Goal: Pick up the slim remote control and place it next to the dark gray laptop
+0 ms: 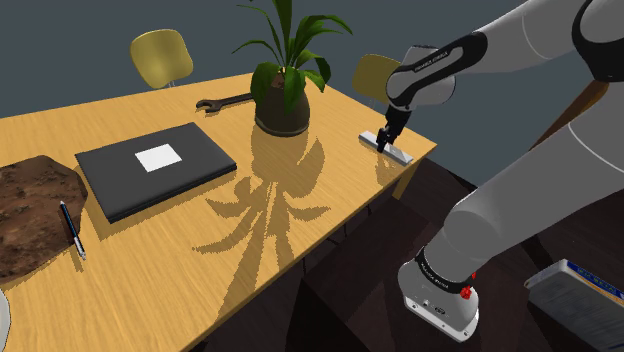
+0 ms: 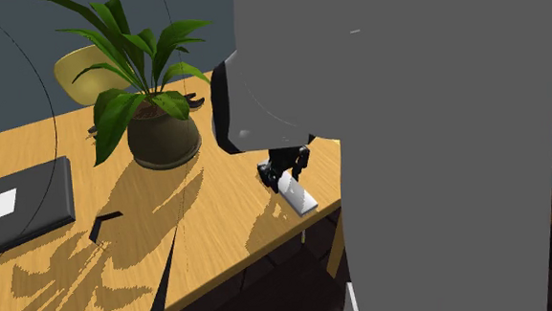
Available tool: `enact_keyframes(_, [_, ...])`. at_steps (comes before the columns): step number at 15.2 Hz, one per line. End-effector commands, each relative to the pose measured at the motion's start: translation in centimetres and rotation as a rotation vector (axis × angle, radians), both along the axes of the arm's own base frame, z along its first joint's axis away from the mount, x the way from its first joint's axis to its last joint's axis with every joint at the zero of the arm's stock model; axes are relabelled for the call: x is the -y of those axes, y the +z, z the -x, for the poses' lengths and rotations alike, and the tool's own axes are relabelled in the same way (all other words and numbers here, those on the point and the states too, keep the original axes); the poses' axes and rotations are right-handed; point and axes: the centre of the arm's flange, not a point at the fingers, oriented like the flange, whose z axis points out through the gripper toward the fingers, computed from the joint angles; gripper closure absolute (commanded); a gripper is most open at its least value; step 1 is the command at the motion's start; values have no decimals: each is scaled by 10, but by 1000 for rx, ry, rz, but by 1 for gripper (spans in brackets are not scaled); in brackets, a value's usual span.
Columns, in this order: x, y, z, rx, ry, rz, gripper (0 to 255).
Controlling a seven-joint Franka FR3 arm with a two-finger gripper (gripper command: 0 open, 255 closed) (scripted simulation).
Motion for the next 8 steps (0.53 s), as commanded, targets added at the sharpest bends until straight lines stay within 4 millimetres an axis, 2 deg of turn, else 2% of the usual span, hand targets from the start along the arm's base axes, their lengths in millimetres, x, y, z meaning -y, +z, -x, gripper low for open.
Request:
enact_keyframes(1, [1, 8, 0, 0, 0, 0, 255])
enact_keyframes(8, [1, 45, 0, 0, 0, 0, 255])
